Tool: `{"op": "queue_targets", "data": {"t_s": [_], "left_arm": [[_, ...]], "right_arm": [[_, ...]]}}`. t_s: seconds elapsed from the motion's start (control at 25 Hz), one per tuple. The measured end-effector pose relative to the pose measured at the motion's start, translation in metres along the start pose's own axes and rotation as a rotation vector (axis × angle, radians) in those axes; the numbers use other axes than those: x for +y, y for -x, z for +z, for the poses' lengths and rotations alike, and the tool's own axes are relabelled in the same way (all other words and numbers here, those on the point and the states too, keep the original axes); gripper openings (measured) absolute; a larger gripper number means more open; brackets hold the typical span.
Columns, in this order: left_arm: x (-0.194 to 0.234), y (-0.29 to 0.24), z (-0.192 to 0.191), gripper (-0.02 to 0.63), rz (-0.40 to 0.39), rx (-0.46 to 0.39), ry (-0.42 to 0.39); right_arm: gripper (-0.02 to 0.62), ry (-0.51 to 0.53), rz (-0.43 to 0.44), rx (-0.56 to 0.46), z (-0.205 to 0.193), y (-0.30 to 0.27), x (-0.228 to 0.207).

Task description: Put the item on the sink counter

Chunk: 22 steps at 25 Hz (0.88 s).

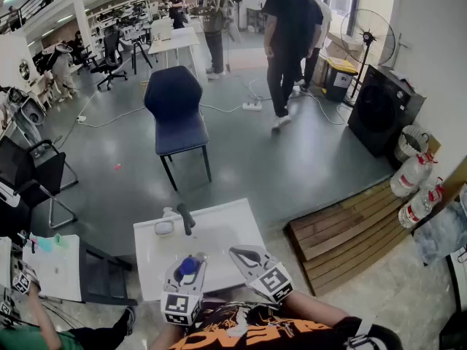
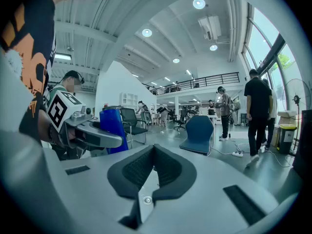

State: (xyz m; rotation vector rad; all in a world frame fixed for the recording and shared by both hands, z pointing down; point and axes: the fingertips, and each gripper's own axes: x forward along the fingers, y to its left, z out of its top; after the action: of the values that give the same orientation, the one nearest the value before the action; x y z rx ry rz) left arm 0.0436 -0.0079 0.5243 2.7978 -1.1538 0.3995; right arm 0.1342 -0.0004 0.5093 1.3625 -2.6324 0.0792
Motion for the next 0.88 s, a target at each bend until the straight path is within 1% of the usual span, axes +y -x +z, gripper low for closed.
{"op": "queue_targets", "data": {"t_s": [0.36,0.6,0.88], "left_arm": [[0.021,-0.014,0.000,0.166,0.011,0.005,0.012],[0.047,-0.024,0.005,0.166,0.012,0.016,0.013],[0.073,-0.029,0.008,0.166,0.016,0.020,0.019]], "right_arm": [[0.014,0.002,0.011,0.004,0.003,-0.023,-0.011],[0.014,-0.029,0.008,-0.015,0.013,-0.046,-0.020],[0.014,-0.032,0.006,-0.020,0.021,-0.074,-0.023]]}}
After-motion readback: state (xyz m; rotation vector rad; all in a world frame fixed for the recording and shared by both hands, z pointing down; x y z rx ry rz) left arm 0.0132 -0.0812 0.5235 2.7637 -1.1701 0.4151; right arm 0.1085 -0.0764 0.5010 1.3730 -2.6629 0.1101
